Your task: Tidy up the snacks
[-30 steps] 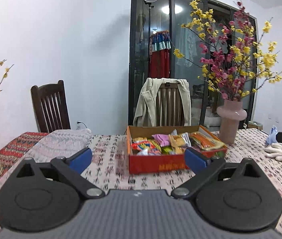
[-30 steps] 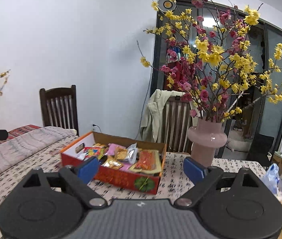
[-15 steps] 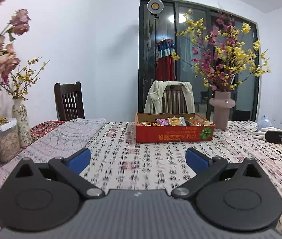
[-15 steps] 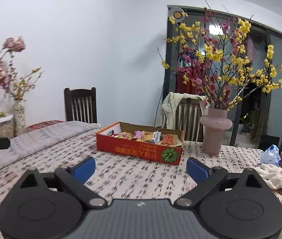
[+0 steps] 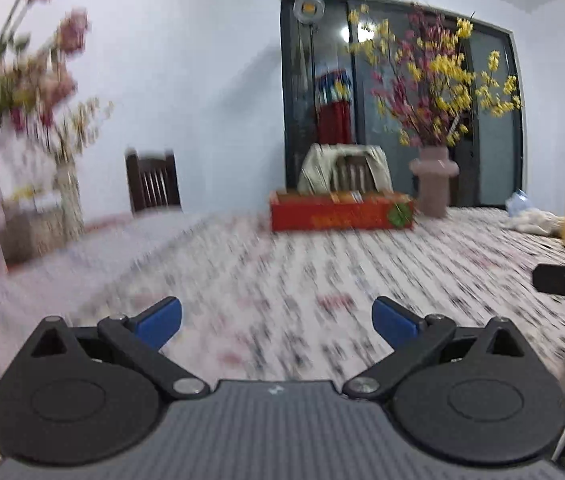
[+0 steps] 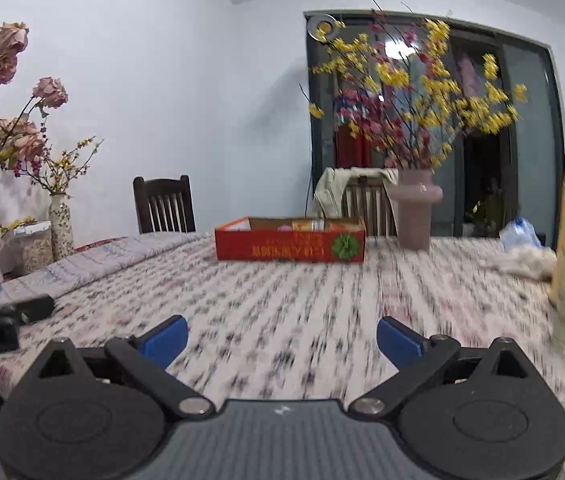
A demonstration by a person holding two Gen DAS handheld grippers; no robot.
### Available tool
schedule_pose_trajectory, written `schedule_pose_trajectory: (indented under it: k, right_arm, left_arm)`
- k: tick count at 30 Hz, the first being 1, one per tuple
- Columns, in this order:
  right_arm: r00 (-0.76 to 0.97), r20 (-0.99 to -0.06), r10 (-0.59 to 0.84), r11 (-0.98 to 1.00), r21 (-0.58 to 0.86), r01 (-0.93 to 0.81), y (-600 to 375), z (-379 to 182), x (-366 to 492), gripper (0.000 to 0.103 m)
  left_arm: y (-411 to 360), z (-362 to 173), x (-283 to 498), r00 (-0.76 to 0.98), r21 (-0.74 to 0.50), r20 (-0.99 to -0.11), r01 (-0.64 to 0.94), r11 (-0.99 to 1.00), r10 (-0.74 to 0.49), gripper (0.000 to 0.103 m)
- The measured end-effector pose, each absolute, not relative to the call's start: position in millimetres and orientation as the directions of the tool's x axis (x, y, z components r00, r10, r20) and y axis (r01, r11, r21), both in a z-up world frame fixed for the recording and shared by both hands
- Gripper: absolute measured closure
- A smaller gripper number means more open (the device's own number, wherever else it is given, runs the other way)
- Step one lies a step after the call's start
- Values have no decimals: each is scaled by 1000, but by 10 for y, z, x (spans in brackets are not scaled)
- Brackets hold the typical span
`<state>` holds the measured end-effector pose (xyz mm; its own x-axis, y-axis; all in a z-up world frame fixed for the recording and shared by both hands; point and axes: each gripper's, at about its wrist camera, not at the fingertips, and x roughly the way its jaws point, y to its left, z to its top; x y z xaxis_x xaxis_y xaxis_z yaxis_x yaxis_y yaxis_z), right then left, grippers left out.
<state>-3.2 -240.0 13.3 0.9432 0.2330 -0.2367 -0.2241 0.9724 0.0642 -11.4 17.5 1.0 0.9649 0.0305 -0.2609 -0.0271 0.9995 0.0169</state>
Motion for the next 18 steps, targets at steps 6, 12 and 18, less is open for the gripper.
schedule_pose_trajectory:
  k: [6, 12, 18]
  right_arm:
    - [929, -271, 254, 967, 76, -242, -2321, -64, -190, 1]
    - [930, -262, 257, 966, 62, -249, -2283, -45, -190, 1]
    - [927, -268, 261, 965, 67, -252, -2283, -53, -175, 1]
  left_arm:
    - [102, -39, -126, 960, 35, -281, 2, 999, 8, 0]
    - [107, -51, -105, 956, 33, -291, -6, 999, 16, 0]
    - [110, -13, -108, 961, 42, -278, -7, 999, 18, 0]
